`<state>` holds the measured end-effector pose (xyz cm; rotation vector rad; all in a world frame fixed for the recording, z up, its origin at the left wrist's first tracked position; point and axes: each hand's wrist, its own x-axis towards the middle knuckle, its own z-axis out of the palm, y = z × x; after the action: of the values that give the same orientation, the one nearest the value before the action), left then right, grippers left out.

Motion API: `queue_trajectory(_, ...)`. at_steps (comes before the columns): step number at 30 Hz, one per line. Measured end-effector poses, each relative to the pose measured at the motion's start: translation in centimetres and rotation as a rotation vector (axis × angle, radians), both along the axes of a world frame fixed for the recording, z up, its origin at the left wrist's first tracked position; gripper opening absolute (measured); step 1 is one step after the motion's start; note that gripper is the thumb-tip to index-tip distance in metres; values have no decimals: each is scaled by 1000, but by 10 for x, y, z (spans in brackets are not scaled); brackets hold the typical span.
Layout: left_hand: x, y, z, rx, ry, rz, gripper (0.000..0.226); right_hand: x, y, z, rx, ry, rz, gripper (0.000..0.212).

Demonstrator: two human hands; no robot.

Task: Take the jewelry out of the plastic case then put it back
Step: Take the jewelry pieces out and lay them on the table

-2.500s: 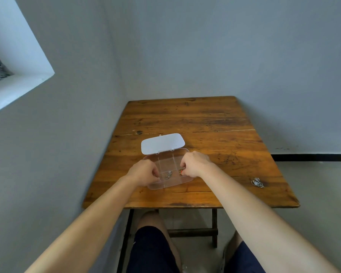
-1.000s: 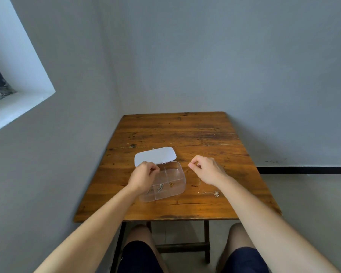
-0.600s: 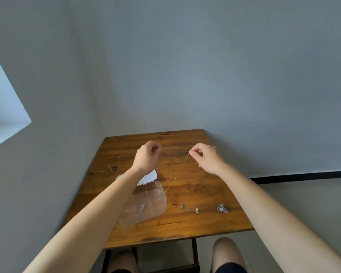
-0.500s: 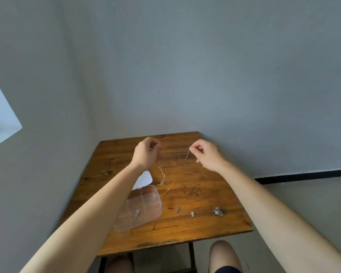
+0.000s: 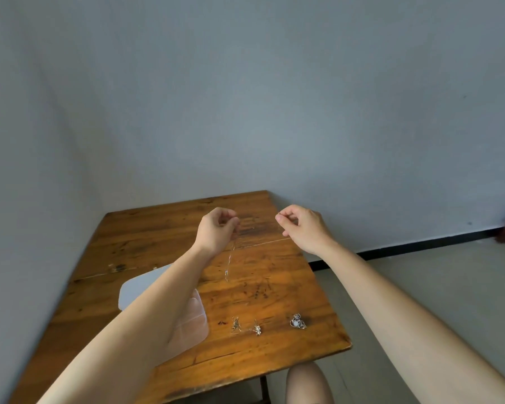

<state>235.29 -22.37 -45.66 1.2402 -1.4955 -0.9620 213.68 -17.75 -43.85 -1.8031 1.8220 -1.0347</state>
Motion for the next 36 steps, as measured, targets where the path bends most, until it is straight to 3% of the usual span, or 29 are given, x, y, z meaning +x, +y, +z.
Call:
queue_trajectory(4, -6, -7, -41, 103, -11, -22, 7, -10, -10, -40, 107, 42, -1, 15)
queue_trajectory(8, 0, -3, -86, 225, -164, -50, 6, -15, -9, -89, 249, 139, 14, 17)
queue_trajectory(11, 9, 4, -109, 284, -329, -92, 19, -12, -5, -119, 347, 239, 38, 18)
queue_trajectory(14, 20, 6, -117, 314, -362, -119, 27, -10, -1, -133, 415, 289, 72, 22)
queue_trajectory(23, 77, 20, -83, 151, -312, -12, 23, 35, -3, -96, 357, 329, 162, 27)
queue_trajectory(30, 157, 66, -91, 107, -508, 98, 24, 134, 15, -99, 272, 298, 365, 27)
queue_trajectory(36, 202, 103, -124, 157, -728, 36, 22, 198, 32, -127, 225, 356, 404, 30)
